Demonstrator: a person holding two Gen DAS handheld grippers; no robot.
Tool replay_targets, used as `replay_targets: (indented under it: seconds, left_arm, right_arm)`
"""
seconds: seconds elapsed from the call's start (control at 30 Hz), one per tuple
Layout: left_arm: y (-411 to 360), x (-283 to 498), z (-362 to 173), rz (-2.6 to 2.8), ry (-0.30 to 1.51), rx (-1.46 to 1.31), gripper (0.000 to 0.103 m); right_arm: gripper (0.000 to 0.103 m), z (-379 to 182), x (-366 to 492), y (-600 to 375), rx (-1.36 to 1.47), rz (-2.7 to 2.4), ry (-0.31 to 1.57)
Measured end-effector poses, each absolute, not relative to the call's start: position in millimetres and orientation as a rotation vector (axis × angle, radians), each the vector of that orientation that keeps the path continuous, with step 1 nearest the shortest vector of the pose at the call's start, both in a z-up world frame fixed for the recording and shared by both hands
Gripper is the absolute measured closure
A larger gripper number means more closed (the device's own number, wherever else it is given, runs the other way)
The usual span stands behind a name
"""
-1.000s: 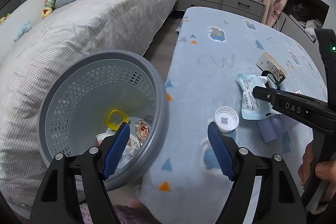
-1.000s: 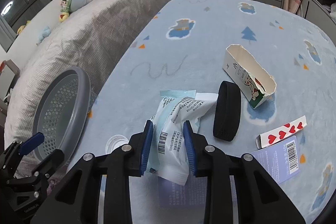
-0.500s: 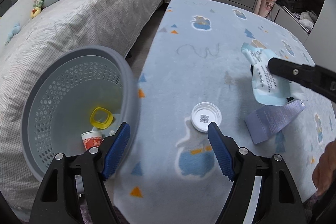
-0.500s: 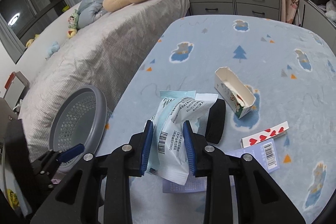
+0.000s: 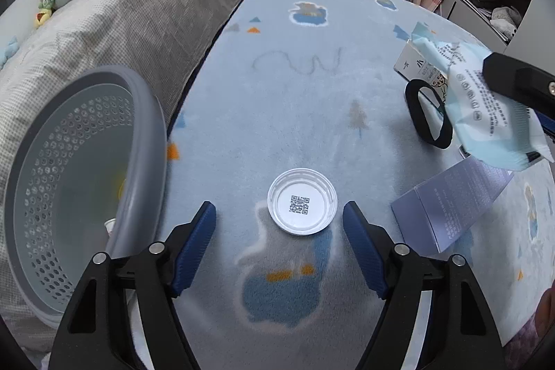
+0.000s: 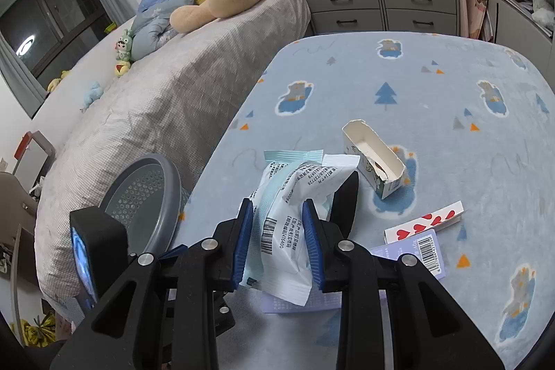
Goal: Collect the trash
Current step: 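Grasp the white-blue packet with the right tool while the left tool grasps the white round cap, then carry packet and cap over the grey basket and open both tools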
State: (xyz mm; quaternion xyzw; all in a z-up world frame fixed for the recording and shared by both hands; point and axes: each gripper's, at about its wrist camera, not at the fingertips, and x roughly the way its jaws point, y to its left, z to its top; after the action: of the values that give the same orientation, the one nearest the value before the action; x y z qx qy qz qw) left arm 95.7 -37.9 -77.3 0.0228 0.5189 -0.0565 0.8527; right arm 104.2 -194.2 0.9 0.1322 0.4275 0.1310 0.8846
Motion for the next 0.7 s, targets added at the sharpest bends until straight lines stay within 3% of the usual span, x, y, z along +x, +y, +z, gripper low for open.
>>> replay_targets:
  seconds: [0.1, 0.17, 0.7]
  left_arm:
    - [-41, 98, -78, -0.111, 1.088, 0.068, 0.044]
    - [-42, 97, -78, -0.119, 1.079, 0.072, 0.064]
    - [-29, 83, -44, -0.138, 1.027, 0.068, 0.064]
  right_arm:
    - [0.074, 1, 104, -194, 0.274, 0.274, 0.889]
    - [0.074, 1, 104, -195, 0.274, 0.275, 0.89]
    - [0.074, 0, 103, -193, 0.282, 0.274, 0.899]
